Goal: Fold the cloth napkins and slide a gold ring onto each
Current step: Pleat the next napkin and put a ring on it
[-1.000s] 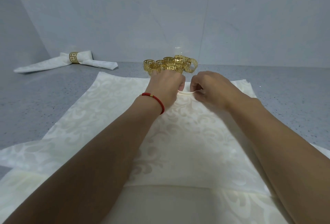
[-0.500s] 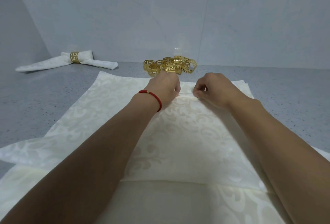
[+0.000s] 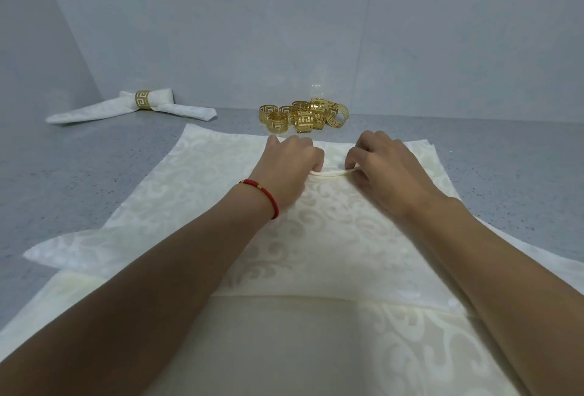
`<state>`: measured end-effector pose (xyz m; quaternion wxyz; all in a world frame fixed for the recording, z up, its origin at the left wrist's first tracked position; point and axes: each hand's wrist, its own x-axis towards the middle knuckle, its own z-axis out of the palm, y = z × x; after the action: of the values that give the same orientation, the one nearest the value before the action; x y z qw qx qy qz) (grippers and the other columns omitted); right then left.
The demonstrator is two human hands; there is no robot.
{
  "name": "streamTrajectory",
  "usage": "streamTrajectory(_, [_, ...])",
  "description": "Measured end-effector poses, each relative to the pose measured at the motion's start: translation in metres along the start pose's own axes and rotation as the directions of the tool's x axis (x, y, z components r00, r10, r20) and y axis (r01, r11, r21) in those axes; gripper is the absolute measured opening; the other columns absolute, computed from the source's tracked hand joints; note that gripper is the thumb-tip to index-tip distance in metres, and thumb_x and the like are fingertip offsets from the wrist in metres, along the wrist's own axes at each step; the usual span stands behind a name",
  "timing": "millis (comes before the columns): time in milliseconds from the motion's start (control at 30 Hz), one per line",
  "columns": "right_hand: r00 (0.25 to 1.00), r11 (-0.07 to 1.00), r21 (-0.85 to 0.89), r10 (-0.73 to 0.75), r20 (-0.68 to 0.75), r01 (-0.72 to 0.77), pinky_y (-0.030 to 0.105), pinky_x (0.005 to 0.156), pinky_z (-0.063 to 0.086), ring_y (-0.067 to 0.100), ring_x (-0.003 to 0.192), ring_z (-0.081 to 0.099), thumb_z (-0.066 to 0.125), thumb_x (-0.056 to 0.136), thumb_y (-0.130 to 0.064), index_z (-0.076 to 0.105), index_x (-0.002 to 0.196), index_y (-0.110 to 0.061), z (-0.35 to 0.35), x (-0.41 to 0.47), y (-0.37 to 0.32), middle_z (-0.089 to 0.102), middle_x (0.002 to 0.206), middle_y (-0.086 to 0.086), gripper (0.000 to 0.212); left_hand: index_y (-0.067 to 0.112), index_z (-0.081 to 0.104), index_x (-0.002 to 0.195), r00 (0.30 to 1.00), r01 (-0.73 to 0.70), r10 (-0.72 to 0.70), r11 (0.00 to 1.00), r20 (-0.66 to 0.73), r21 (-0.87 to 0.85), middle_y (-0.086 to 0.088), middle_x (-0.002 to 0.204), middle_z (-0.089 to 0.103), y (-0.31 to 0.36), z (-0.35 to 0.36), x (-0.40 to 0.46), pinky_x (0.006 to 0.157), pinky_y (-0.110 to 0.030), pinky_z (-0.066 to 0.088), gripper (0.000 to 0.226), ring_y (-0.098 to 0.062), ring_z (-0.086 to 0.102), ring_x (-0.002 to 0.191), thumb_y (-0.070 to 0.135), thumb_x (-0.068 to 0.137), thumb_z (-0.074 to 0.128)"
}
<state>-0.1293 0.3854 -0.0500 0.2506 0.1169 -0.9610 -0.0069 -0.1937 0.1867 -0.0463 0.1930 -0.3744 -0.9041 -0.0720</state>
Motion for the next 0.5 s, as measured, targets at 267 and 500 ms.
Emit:
streamTrajectory(267, [0.987,0.962,0.221,0.157,0.028,-0.159,0.039,0.078,0.05,0.025,0.089,0.064,0.055,0.094,-0.017,0.076,0.104,-0.02,-0.001,-0.01,-0.005,0.067,0.091,-0.001,0.023,0.019,0.067,0.123,0.978,0.179,-0.198,0.958,-0.065,-0.225,-0.004,0.109,0.071,-0.001,0.005,-0.005,0.088,-0.039,0.048,0.035,-0.026,0.062,0.104,0.007,0.096,0.047])
streamTrajectory(500, [0.971,0.931,0.277,0.224,0.084,-0.238,0.043,0.088,0.045,0.023,0.099,0.054,0.066,0.096,-0.022,0.076,0.099,-0.019,0.006,-0.012,0.008,0.059,0.1,0.001,0.011,0.016,0.064,0.081,0.993,0.115,-0.116,0.988,0.002,-0.099,-0.004,0.091,0.053,-0.004,0.01,-0.004,0.074,-0.027,0.037,0.019,-0.022,0.046,0.086,0.006,0.096,0.059])
